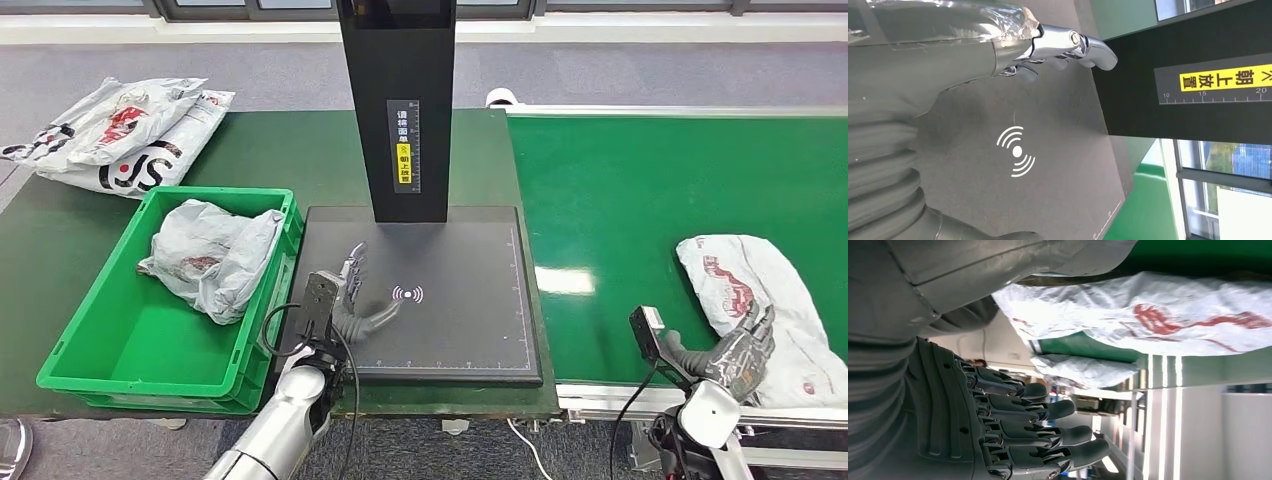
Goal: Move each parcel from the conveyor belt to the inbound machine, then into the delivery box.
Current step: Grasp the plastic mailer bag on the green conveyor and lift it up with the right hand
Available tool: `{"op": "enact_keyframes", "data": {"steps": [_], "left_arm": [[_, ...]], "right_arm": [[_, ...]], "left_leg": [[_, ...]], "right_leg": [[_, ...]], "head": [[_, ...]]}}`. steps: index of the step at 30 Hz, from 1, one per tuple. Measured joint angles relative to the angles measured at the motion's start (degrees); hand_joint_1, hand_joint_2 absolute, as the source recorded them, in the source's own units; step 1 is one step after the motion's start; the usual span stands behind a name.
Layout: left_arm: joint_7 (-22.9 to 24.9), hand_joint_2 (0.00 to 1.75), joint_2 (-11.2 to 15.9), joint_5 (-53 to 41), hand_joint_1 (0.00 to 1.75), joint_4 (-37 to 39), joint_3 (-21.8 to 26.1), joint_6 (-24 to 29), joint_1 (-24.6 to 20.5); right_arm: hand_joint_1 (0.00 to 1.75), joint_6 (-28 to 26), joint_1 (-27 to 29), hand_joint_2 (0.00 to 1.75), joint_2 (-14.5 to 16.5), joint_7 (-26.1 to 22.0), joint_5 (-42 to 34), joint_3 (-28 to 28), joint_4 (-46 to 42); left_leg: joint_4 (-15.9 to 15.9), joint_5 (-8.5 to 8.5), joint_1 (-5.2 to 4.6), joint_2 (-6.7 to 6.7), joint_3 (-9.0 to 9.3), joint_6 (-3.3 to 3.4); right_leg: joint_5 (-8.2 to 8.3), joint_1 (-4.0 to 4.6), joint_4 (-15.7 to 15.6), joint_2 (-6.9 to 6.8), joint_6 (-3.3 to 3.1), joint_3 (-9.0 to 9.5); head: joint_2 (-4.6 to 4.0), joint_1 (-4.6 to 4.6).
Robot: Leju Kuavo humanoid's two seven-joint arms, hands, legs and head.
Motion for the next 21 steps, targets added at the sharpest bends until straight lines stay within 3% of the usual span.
{"op": "enact_keyframes", "data": {"steps": [21], "left_arm": [[-1.4, 1.75, 1.1, 1.3, 0.0, -1.7, 1.5, 1.0, 0.9]], "right_arm": [[0.0, 0.0, -2.8, 1.75, -0.6, 6.1, 0.0, 4.4, 8.7]], "left_leg": [[0.0, 0.03, 0.0, -0.05, -0.02, 0.04]], "right_leg": [[0.0, -0.01, 0.0, -0.03, 0.0, 0.01]], "head": [[0.0, 0.0]]}}
